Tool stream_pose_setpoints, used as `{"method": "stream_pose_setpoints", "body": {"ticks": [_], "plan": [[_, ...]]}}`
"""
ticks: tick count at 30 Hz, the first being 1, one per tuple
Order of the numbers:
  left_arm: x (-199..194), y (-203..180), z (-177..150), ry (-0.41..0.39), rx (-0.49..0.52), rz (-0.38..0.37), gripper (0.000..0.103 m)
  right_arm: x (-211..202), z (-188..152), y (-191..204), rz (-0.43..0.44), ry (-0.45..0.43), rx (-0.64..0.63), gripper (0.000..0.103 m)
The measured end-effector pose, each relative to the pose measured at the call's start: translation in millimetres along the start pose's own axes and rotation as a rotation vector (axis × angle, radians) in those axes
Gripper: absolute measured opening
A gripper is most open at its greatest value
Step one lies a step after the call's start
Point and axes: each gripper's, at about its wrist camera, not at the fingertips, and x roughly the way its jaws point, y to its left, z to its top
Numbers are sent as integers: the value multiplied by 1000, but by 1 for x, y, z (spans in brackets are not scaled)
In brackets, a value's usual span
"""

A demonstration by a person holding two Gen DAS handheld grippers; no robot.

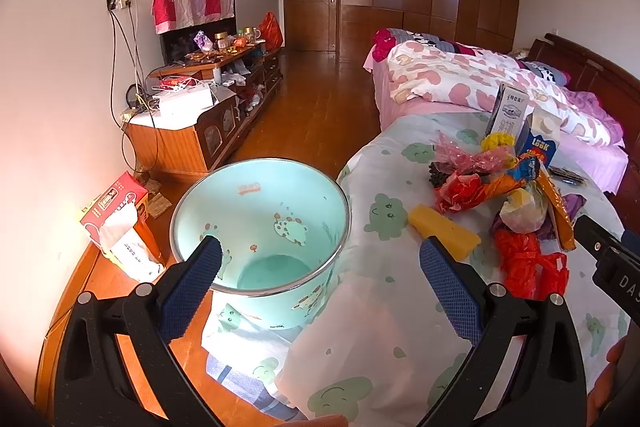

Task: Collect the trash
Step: 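Move both tools over the table toward the sponge and red mesh net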

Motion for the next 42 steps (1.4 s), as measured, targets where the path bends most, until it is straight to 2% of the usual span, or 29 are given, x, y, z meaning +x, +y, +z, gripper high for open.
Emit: {"method": "stream_pose_setpoints", "body": {"ticks": [8,17,27,38,42], "plan": [[2,-8,-4,17,3,-20,97,-1,-3,-13,0,-7,29,98],[-6,-12,-7,-17,36,21,97,-1,-13,-25,-17,2,25,98],[-1,-25,-11,-19,81,13,97,5,-27,-60,-67,42,73,98],[32,-27,-29,80,74,-13,97,21,-41,-62,-39,107,75,98],[30,-30,-28,68,81,-7,97,20,-39,-62,-40,94,74,98]]}}
